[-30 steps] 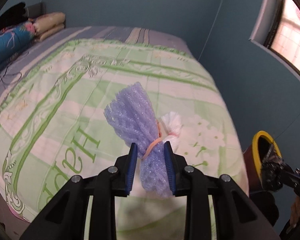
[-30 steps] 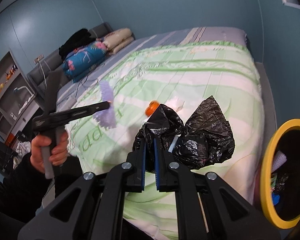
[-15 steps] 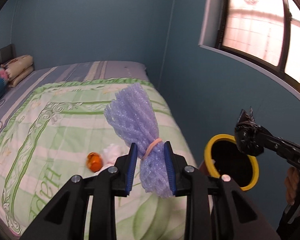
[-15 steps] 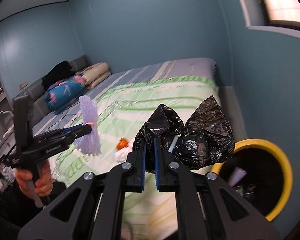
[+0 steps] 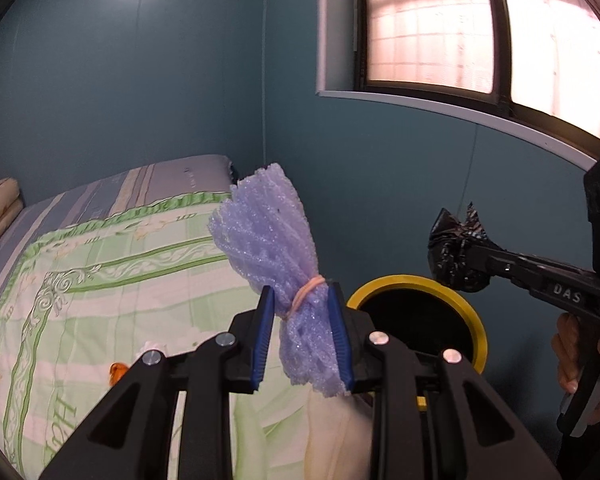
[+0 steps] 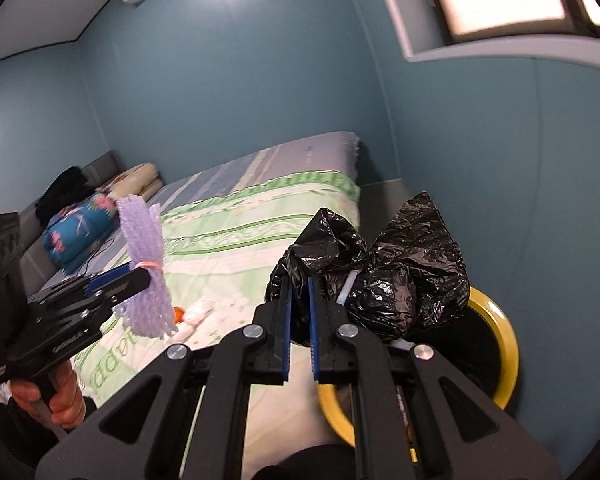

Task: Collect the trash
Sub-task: 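Lift and carry the mesh net and black bags over the yellow bin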

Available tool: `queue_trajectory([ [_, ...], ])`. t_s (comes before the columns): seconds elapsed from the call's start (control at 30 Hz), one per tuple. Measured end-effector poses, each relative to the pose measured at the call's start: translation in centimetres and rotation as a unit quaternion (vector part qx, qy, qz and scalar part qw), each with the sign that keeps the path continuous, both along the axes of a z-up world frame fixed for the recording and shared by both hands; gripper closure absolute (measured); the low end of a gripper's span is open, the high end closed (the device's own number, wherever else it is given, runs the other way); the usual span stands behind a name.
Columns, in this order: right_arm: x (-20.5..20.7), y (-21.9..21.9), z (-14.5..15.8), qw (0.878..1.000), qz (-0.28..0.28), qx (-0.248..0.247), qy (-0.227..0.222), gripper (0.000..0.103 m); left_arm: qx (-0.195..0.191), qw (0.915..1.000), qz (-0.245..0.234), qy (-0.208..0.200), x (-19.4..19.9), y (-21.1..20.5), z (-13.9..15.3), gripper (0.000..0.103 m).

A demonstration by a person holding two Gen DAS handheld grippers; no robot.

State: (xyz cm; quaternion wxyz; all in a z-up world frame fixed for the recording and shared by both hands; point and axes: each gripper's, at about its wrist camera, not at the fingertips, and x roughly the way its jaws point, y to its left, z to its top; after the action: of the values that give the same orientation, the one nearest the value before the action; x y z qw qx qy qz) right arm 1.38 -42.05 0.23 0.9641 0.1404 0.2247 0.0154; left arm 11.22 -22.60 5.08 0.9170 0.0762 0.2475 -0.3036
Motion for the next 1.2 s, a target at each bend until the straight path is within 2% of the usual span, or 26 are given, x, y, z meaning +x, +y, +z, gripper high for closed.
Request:
queue_trajectory([
  [0.37, 1.3, -4.6, -3.6, 0.998, -0.053, 0.018, 0.029, 0.096, 0.015, 0.9982, -0.058, 0.001, 0.7, -7.4, -1.6, 0.077],
  [0.7, 2.9, -8.1, -6.5, 0.994, -0.090, 0.035, 0.054, 0.096, 0.028, 0.9965, -0.078, 0.013, 1.9, -11.9, -3.7, 0.076],
  [0.97, 3.8, -9.6, -8.8, 0.990, -0.103, 0.057, 0.082, 0.096, 0.028, 0.9946, -0.086, 0.052, 3.4, -13.8, -6.0, 0.075],
  [1.2, 4.4, -10.4, -9.3, 0.988, -0.111, 0.064, 0.091, 0.096, 0.028, 0.9906, -0.092, 0.098, 4.7, -14.8, -8.2, 0.074],
])
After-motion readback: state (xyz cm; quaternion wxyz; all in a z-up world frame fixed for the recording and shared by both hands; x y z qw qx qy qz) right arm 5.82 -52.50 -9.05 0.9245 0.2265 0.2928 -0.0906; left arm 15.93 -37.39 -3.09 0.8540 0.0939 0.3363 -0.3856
